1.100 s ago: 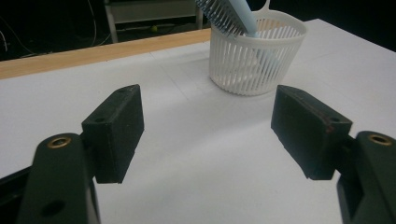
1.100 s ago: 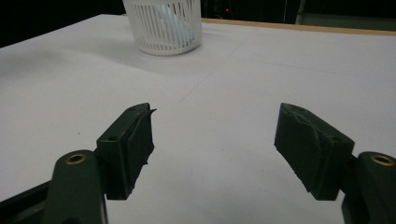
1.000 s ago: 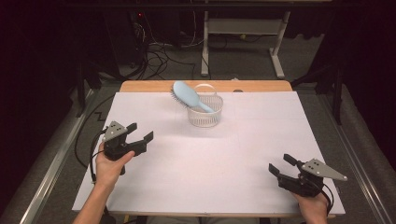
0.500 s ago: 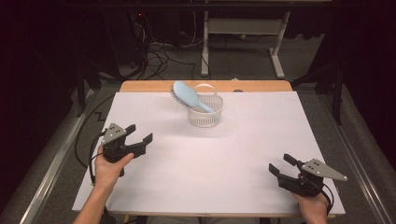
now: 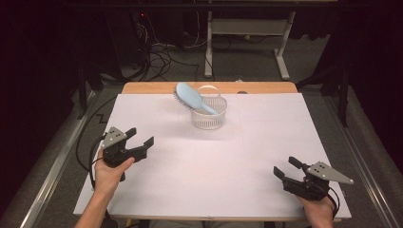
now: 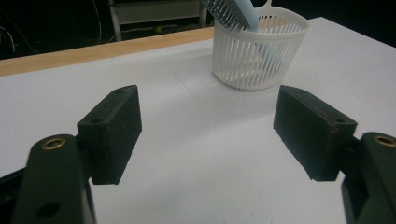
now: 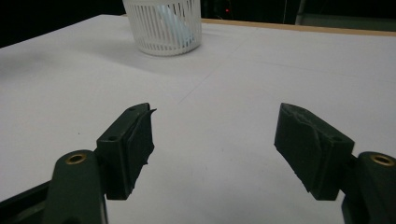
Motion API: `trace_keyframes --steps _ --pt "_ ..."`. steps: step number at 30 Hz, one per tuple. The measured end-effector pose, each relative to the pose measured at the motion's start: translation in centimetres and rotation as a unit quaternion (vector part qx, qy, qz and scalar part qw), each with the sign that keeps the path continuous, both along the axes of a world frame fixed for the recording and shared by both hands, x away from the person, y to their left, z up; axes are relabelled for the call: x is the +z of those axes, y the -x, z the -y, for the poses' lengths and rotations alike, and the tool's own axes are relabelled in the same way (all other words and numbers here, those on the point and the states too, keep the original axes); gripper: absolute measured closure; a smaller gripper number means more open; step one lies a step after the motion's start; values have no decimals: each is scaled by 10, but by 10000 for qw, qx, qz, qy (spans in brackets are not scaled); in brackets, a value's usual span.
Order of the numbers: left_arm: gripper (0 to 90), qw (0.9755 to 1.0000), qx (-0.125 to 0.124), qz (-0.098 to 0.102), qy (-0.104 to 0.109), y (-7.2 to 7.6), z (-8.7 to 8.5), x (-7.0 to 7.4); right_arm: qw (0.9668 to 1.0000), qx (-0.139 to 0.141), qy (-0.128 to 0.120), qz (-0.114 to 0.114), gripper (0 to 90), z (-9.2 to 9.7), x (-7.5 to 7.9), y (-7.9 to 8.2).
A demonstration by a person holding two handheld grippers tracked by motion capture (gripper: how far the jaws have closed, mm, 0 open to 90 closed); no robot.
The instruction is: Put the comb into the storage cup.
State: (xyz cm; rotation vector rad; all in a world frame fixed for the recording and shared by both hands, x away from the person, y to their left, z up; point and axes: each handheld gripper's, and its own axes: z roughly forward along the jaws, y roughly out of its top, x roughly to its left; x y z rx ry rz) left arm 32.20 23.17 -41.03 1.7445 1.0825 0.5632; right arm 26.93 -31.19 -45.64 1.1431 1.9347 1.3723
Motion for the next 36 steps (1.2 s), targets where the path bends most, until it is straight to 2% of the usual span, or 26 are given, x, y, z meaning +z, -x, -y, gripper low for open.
trace_keyframes --steps 36 --pt "232 9998 181 59 -30 10 -9 -11 10000 -3 -1 -1 287 0 0 0"
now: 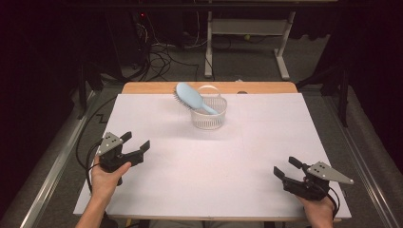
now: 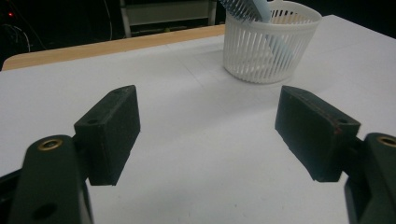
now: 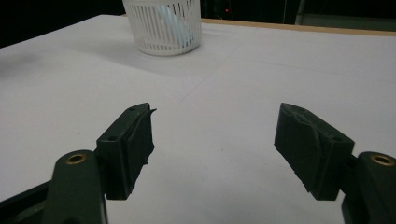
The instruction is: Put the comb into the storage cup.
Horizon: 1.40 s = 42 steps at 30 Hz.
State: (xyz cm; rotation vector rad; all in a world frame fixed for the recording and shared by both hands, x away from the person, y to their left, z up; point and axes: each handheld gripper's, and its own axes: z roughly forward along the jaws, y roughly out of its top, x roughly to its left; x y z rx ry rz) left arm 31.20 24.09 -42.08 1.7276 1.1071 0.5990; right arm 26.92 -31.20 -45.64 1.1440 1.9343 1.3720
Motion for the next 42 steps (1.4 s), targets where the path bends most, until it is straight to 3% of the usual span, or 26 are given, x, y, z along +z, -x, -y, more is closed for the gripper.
trace_keyframes --steps 42 --pt "231 9997 226 51 27 4 -11 -8 10000 2 -2 7 287 0 0 0"
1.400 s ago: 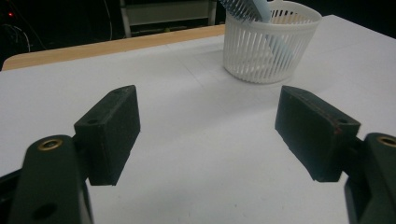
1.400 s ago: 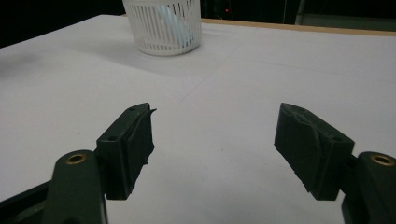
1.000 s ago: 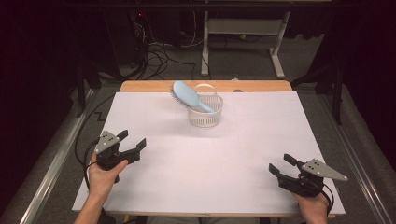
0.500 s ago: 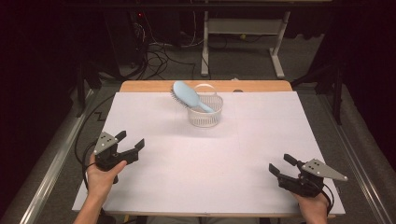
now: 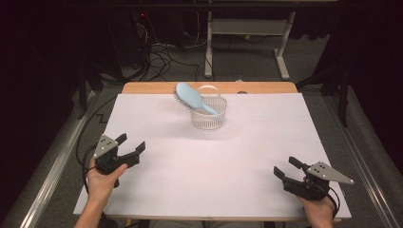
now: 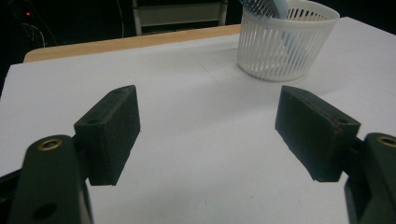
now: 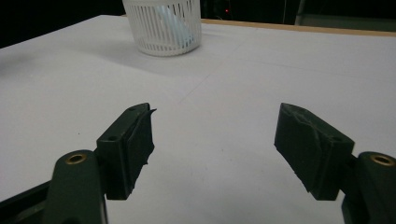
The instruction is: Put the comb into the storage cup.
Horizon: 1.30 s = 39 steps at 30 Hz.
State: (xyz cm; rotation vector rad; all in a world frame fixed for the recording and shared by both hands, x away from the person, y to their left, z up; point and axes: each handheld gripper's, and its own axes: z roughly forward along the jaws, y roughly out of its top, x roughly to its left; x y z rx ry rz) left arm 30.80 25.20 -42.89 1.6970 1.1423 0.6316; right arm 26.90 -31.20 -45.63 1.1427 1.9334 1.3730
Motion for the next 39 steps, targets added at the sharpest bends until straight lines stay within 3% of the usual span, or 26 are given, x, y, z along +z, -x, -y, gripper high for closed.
trace_keyframes --steps 26,39 --pt "232 9998 191 -48 8 1 -9 -10 10000 -2 -3 -3 287 0 0 0" --pt "231 9995 304 7 -92 2 -12 -13 10000 -1 -1 -4 287 0 0 0"
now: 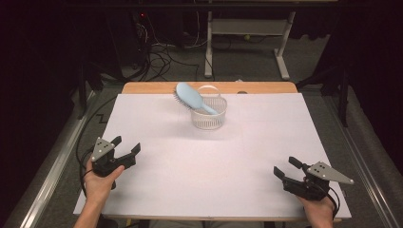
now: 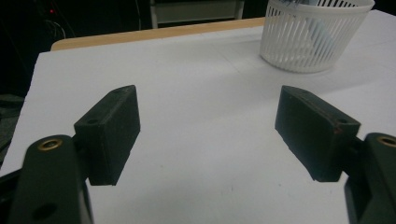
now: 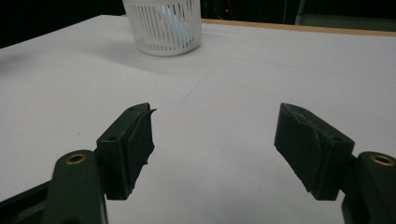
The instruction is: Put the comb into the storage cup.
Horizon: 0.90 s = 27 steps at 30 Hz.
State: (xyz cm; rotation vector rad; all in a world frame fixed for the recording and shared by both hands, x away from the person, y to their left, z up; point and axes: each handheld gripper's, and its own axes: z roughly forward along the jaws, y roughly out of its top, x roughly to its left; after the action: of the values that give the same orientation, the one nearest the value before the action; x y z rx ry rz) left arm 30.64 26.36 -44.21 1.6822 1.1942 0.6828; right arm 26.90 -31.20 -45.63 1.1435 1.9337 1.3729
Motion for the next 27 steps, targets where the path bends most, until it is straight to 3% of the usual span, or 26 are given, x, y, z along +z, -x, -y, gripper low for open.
trace_keyframes --steps 27 --pt "232 9998 194 -36 40 1 -6 -13 10000 -2 -1 1 287 0 0 0"
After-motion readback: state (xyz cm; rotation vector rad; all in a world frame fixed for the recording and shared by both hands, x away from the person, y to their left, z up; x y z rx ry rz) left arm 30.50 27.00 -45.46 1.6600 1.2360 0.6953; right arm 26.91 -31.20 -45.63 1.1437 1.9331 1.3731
